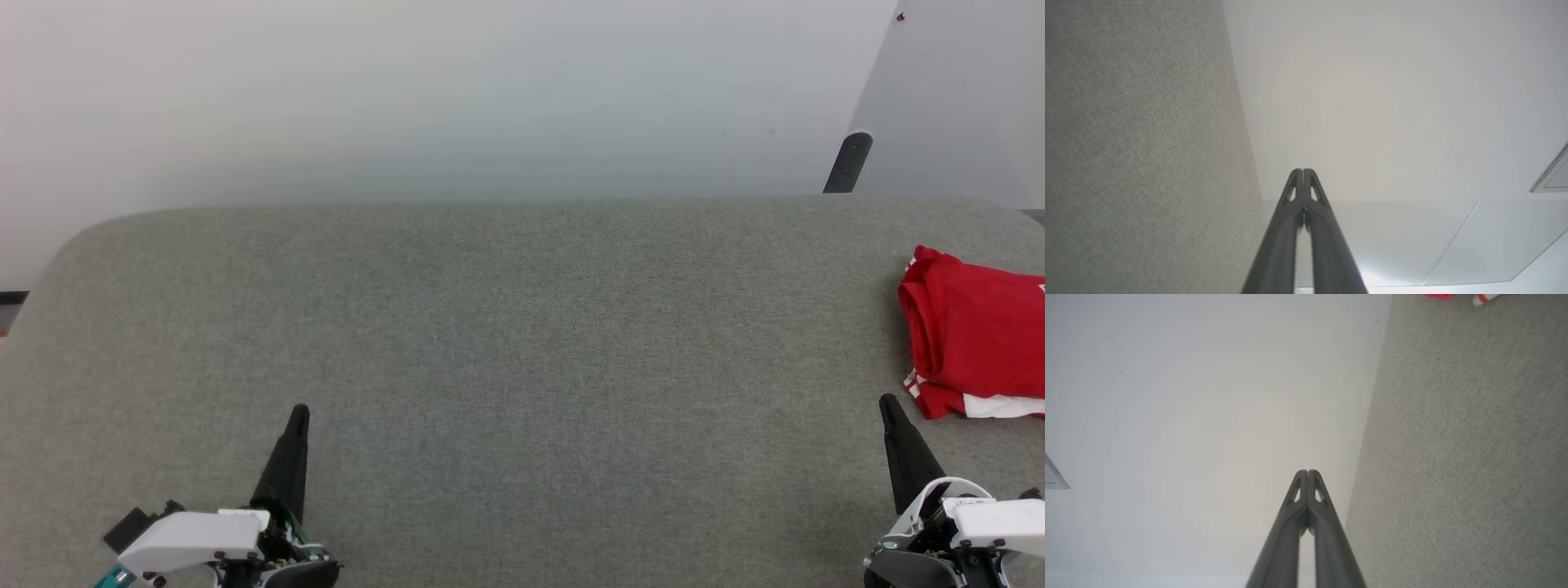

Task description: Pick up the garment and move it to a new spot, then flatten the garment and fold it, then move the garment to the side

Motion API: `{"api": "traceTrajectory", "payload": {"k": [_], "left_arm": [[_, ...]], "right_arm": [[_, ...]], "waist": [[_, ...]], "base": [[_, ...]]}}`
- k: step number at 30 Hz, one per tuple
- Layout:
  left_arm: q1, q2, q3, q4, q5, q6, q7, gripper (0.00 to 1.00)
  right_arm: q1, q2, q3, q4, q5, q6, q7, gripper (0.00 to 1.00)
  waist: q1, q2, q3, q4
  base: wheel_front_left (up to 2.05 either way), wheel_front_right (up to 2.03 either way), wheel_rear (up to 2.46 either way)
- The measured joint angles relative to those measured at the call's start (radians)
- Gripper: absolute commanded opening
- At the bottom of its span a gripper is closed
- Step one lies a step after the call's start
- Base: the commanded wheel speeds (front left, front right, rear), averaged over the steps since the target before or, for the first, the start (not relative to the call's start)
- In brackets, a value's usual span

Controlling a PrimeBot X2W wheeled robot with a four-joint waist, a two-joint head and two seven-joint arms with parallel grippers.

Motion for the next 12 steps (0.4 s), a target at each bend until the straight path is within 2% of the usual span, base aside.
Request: {"api": "traceTrajectory", "payload": {"k": [12], "left_arm": [[0.000,0.000,0.000,0.000,0.000,0.000,0.000,0.00]], "right_arm": [[0.000,0.000,0.000,0.000,0.000,0.000,0.000,0.00]], "waist": [[0.0000,0.0000,0.000,0.000]], "base": [[0.00,0.00,0.00]]}}
